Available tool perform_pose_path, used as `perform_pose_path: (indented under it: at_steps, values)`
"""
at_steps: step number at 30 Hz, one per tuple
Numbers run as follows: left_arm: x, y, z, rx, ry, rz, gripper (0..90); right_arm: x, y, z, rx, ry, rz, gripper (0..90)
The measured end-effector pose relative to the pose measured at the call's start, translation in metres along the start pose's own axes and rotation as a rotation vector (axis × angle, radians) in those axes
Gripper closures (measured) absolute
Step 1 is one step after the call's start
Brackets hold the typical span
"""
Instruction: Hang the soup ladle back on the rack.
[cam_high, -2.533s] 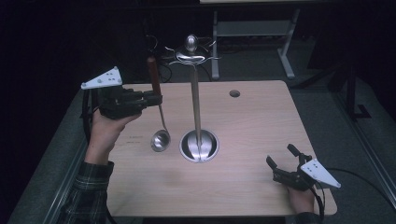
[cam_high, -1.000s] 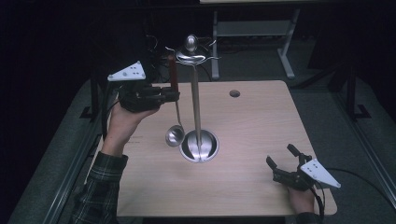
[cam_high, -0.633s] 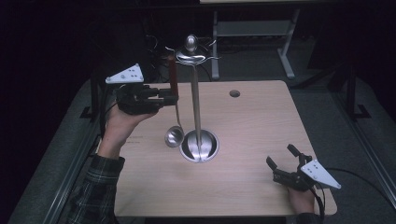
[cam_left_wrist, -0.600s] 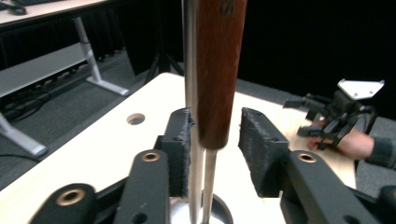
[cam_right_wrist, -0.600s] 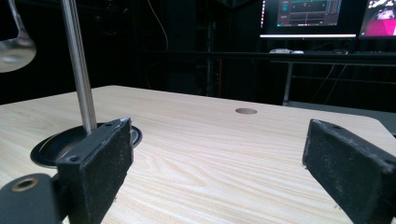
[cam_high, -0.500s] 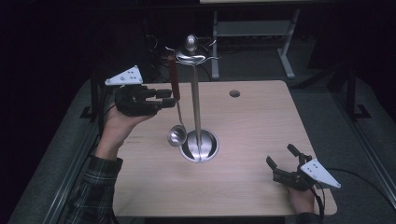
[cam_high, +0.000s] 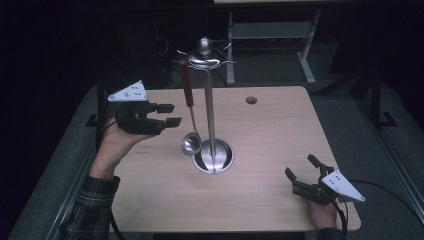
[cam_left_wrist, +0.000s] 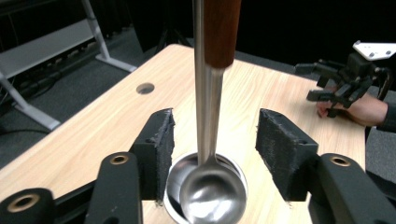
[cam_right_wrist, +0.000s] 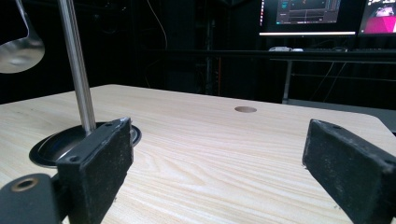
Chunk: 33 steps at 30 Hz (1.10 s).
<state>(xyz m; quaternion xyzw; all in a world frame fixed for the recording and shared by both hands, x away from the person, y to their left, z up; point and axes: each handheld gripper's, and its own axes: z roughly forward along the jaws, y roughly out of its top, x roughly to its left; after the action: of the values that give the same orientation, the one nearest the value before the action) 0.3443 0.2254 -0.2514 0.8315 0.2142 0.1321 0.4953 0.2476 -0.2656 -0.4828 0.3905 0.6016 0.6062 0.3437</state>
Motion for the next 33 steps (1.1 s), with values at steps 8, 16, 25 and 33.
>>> perform_pose_path:
  at_steps: [8,16,25,33]
  values:
    - [0.0,-0.021,-0.003,0.029,0.013,-0.013,40.0,0.0,0.0,0.0,0.001,-0.001,0.0,8.0]
    - [-0.006,-0.047,-0.001,0.049,0.036,-0.019,37.2,0.0,0.0,0.0,0.001,0.0,0.001,8.0]
    - [-0.013,-0.076,0.001,0.052,0.086,-0.028,33.9,0.0,0.0,0.0,0.0,0.0,-0.001,8.0]
    - [-0.018,-0.107,0.0,0.067,0.139,-0.035,29.2,0.0,0.0,0.0,0.001,0.001,-0.001,7.9]
